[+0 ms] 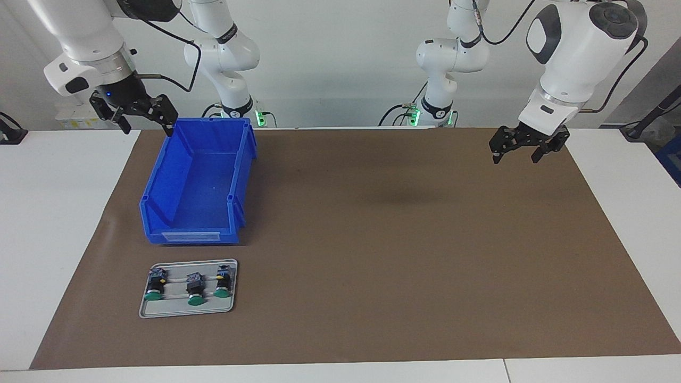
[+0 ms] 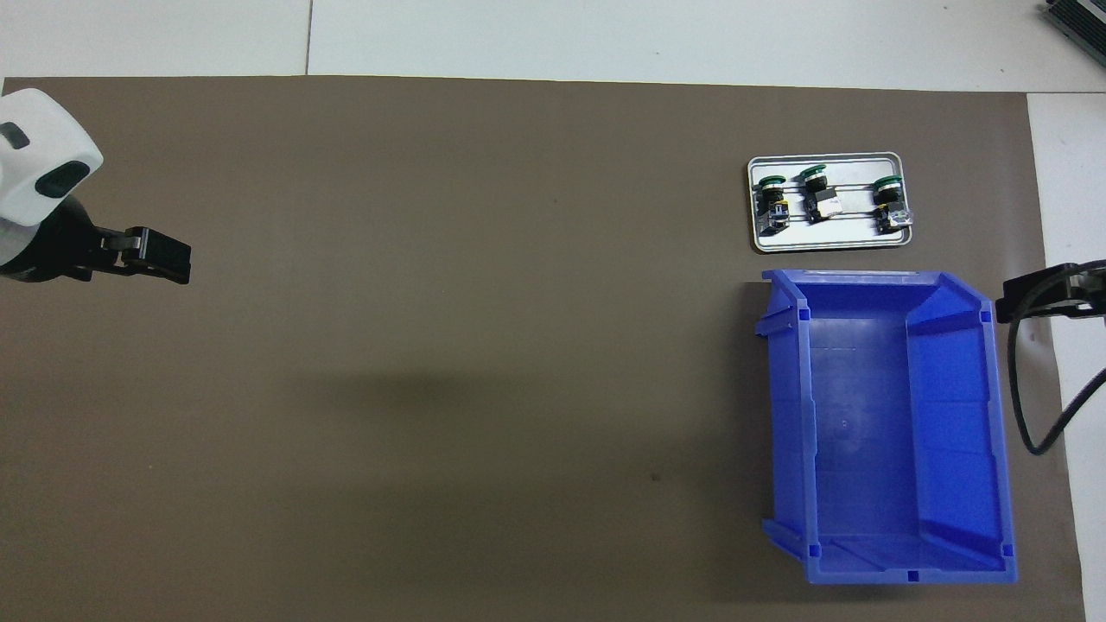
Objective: Place and press button with both arms
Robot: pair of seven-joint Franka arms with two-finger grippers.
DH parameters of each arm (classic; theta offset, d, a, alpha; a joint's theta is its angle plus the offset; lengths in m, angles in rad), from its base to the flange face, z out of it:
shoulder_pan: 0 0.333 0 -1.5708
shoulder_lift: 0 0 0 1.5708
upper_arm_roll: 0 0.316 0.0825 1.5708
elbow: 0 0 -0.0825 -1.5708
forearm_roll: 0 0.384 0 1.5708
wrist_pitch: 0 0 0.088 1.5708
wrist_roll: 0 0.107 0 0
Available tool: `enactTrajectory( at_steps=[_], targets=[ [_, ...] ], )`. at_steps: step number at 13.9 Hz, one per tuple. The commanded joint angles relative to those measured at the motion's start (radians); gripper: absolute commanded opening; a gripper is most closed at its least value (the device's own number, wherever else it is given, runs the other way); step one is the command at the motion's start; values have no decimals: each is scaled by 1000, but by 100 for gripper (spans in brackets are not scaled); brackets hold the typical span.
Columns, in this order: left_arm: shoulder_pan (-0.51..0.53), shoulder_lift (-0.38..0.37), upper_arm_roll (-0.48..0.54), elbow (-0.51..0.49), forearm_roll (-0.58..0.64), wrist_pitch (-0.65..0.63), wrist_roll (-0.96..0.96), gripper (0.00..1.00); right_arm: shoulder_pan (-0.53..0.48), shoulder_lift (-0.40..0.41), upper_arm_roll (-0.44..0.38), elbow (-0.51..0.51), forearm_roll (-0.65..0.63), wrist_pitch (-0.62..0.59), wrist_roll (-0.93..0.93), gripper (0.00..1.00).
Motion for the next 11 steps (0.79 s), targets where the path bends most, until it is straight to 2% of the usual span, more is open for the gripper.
enactTrajectory(
  at_steps=[1,5,8,11],
  targets=[
    [20,-28,13,-30,16,-1,23,100,-11,-21,12,-26,15,13,-7,100],
    [22,-28,13,-24,12,-13,139,100,-11,-23,12,-37,15,27,-10,100],
    [22,-28,13,-18,12,-12,141,100,-16,-29,12,-68,15,105,-17,100],
    [22,-32,13,-15,12,-15,141,100,-25,38,12,-72,21,235,-25,100]
  ],
)
